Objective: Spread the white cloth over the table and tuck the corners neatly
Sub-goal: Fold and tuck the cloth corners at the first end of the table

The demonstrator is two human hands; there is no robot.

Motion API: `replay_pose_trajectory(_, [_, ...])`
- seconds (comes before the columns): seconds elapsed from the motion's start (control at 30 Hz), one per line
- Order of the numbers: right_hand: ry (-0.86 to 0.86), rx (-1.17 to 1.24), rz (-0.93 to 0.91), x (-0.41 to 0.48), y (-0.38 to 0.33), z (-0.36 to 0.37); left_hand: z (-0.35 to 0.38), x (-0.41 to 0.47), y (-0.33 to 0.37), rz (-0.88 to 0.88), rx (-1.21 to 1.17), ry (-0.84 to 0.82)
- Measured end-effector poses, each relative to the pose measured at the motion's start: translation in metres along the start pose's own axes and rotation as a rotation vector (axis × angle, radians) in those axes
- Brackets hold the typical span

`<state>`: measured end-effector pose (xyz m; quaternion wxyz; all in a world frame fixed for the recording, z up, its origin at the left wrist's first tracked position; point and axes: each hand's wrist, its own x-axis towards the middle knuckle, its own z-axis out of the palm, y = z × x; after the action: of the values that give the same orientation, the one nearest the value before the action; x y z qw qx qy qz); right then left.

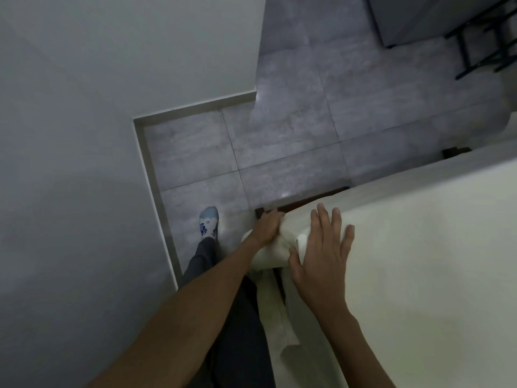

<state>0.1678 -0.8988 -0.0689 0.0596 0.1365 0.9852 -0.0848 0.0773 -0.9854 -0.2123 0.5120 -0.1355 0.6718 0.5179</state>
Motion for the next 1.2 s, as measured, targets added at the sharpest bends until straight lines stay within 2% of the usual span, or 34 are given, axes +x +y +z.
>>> replay_pose_trajectory(0.1, [-0.004,0.002,0.007,0.000,-0.003,-0.004,0.001,-0.040,0.040,0.255,0.103,-0.040])
replay_pose_trajectory(0.17, [0.005,0.026,0.034,0.000,-0.005,-0.006,0.007,-0.053,0.042,0.401,0.247,-0.170])
replay_pose_trajectory(0.23, [0.007,0.057,0.083,0.000,-0.007,-0.006,0.004,-0.049,0.031,0.472,0.372,-0.271])
replay_pose_trajectory(0.27, [0.002,0.061,0.110,-0.001,-0.008,-0.006,-0.001,-0.041,0.024,0.473,0.451,-0.299])
replay_pose_trajectory(0.37, [-0.024,0.015,0.231,-0.003,-0.013,-0.011,-0.018,-0.028,0.030,0.297,0.638,-0.407])
replay_pose_trajectory(0.43, [-0.046,0.009,0.342,-0.006,-0.018,-0.017,-0.026,-0.032,0.055,0.217,0.660,-0.389])
replay_pose_trajectory(0.5, [-0.097,0.032,0.457,-0.007,-0.025,-0.023,-0.025,-0.049,0.089,0.245,0.531,-0.291])
replay_pose_trajectory(0.57, [-0.141,0.077,0.589,-0.006,-0.032,-0.026,-0.012,-0.074,0.116,0.310,0.455,-0.277])
replay_pose_trajectory(0.67, [-0.153,0.181,0.764,-0.006,-0.043,-0.029,0.010,-0.108,0.124,0.448,0.665,-0.357])
replay_pose_trajectory(0.73, [-0.116,0.229,0.792,-0.007,-0.048,-0.030,0.015,-0.115,0.115,0.505,0.801,-0.430])
replay_pose_trajectory(0.83, [-0.070,0.259,0.789,-0.007,-0.048,-0.032,0.009,-0.105,0.109,0.488,0.830,-0.493])
replay_pose_trajectory(0.93, [-0.082,0.260,0.791,-0.007,-0.046,-0.031,0.007,-0.099,0.109,0.470,0.905,-0.486])
replay_pose_trajectory(1.0, [-0.078,0.276,0.803,-0.006,-0.046,-0.034,0.010,-0.102,0.110,0.597,1.038,-0.455])
replay_pose_trajectory(1.07, [-0.072,0.292,0.812,-0.007,-0.043,-0.036,0.016,-0.105,0.117,0.857,1.210,-0.426])
replay_pose_trajectory(1.13, [-0.096,0.307,0.791,-0.007,-0.042,-0.036,0.022,-0.099,0.127,1.105,1.336,-0.498])
replay_pose_trajectory(1.2, [-0.103,0.301,0.787,-0.008,-0.043,-0.036,0.024,-0.090,0.126,1.195,1.415,-0.573])
